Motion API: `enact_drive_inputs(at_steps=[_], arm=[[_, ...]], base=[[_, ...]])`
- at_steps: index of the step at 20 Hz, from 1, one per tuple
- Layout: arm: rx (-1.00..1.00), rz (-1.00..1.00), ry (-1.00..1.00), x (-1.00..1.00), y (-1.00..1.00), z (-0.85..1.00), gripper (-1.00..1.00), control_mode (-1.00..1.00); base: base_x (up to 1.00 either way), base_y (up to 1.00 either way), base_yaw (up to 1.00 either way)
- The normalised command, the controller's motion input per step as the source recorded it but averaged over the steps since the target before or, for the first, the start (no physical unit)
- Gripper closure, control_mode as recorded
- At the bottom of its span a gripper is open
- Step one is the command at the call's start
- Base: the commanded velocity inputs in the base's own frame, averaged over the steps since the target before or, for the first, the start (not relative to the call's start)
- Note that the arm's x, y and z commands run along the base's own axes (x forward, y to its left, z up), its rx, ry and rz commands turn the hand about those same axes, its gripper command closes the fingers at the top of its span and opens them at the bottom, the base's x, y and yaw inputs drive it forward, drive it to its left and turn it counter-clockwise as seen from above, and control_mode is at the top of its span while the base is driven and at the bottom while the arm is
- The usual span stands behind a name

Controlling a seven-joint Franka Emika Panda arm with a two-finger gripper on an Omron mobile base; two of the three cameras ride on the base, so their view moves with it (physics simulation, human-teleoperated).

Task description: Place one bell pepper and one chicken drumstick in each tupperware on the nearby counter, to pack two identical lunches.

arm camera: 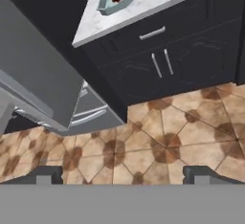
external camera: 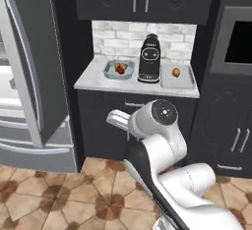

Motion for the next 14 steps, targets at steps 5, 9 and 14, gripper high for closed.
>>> enact_drive_inputs(at_steps=[5, 9, 14], arm=[[0.00, 0.00, 0.00, 0.00, 0.00, 0.00, -1.00, 1.00], [0.00, 0.00, 0.00, 0.00, 0.00, 0.00, -1.00, 1.00], [0.00, 0.00, 0.00, 0.00, 0.00, 0.00, -1.00, 1.00]], base=[[-0.50, 0.83, -0.25], [0.39, 1.00, -0.05], [0.97, 1.00, 0.00]])
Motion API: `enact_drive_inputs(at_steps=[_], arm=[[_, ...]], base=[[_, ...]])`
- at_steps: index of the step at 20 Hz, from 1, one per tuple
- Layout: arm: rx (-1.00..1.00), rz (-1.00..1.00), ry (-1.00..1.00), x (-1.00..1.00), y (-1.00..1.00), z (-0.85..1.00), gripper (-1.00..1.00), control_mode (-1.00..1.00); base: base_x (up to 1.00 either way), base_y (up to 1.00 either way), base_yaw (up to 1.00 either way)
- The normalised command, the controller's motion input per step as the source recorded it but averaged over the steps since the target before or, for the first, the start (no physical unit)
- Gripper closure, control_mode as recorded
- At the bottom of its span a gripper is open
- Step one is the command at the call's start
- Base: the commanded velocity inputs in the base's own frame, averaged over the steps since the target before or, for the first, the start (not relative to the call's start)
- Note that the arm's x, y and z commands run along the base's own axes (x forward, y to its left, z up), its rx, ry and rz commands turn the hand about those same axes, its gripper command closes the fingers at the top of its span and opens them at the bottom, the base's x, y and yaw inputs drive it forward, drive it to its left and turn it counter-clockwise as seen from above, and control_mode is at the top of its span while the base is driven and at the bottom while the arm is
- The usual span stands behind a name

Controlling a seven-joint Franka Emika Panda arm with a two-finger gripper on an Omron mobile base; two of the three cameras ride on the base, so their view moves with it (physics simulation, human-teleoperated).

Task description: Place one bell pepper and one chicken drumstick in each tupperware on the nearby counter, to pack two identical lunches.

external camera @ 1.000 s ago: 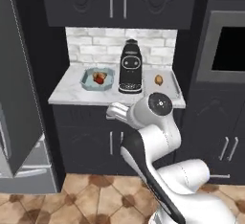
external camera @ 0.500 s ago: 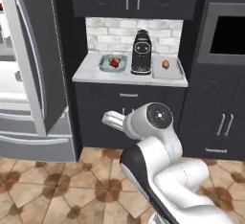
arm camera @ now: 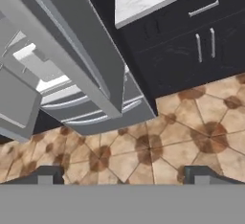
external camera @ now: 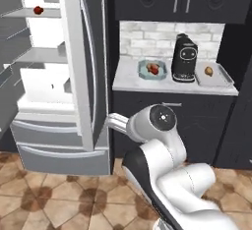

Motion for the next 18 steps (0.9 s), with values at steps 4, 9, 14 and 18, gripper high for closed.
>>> enact_drive_inputs(at_steps=[4, 9, 14, 18], arm=[[0.00, 0.00, 0.00, 0.00, 0.00, 0.00, -1.00, 1.00], [0.00, 0.00, 0.00, 0.00, 0.00, 0.00, -1.00, 1.00], [0.00, 0.00, 0.00, 0.00, 0.00, 0.00, -1.00, 1.00], [0.00, 0.00, 0.00, 0.00, 0.00, 0.00, -1.00, 1.00]], base=[[0.56, 1.00, -0.14], [0.42, 1.00, -0.28], [0.75, 0.66, -0.28], [0.96, 0.33, -0.31]])
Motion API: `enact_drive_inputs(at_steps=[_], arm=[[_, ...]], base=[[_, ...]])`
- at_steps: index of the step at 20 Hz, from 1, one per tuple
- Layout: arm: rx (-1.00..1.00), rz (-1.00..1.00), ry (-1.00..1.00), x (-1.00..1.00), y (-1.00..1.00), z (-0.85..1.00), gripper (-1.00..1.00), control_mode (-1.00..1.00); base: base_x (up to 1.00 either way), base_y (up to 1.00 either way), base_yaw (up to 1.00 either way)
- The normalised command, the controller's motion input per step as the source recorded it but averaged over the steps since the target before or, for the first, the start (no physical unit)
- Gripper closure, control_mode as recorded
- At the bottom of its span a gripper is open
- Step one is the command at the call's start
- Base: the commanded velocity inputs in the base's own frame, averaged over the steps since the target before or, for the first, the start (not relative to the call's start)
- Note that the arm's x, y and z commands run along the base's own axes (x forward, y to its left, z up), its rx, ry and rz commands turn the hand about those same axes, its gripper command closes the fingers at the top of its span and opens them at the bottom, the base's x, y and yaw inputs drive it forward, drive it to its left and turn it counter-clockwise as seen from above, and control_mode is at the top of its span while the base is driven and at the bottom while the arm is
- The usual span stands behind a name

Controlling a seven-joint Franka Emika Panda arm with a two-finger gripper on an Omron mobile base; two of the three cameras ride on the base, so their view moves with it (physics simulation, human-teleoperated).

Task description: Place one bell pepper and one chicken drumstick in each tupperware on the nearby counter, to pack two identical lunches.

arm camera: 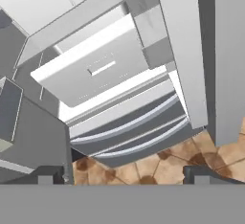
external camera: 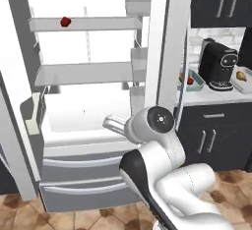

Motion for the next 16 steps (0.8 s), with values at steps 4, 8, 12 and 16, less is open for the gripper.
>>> enact_drive_inputs(at_steps=[4, 8, 12, 16], arm=[[0.00, 0.00, 0.00, 0.00, 0.00, 0.00, -1.00, 1.00], [0.00, 0.00, 0.00, 0.00, 0.00, 0.00, -1.00, 1.00], [0.00, 0.00, 0.00, 0.00, 0.00, 0.00, -1.00, 1.00], [0.00, 0.00, 0.00, 0.00, 0.00, 0.00, -1.00, 1.00]], base=[[0.57, 0.20, -0.30], [0.51, 0.84, -0.17], [0.51, 0.87, -0.05], [0.17, 0.09, 0.00]])
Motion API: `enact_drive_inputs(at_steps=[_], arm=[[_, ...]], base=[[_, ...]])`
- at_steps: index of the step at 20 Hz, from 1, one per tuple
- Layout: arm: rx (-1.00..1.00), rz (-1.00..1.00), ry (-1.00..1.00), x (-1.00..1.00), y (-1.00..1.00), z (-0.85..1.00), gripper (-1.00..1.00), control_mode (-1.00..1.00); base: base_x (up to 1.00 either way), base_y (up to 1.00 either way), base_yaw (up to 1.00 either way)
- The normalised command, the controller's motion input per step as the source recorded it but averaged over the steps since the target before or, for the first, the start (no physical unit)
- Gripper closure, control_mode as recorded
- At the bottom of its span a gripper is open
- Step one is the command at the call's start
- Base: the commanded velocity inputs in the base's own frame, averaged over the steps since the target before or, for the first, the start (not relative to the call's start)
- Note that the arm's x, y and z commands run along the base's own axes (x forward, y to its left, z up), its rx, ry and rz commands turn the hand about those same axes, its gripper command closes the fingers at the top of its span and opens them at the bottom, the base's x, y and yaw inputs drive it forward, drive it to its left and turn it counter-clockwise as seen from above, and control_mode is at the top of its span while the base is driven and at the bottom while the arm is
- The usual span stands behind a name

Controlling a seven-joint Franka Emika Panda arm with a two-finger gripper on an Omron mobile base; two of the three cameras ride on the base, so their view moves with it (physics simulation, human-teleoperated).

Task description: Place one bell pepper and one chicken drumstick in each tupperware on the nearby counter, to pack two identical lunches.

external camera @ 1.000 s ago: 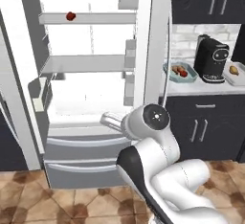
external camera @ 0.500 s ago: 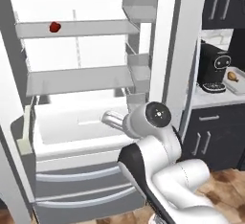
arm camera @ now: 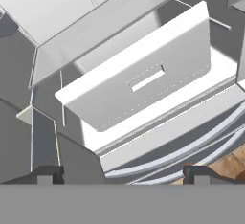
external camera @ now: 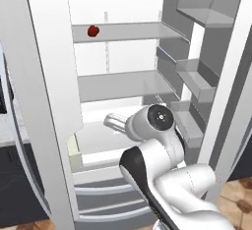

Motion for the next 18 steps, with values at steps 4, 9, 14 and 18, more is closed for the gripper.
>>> enact_drive_inputs(at_steps=[4, 9, 14, 18], arm=[[0.00, 0.00, 0.00, 0.00, 0.00, 0.00, -1.00, 1.00], [0.00, 0.00, 0.00, 0.00, 0.00, 0.00, -1.00, 1.00], [0.00, 0.00, 0.00, 0.00, 0.00, 0.00, -1.00, 1.00], [0.00, 0.00, 0.00, 0.00, 0.00, 0.00, -1.00, 1.00]], base=[[0.71, 0.05, -0.08], [0.34, 0.69, -0.34], [0.38, 0.14, -0.26], [0.67, -0.09, -0.02]])
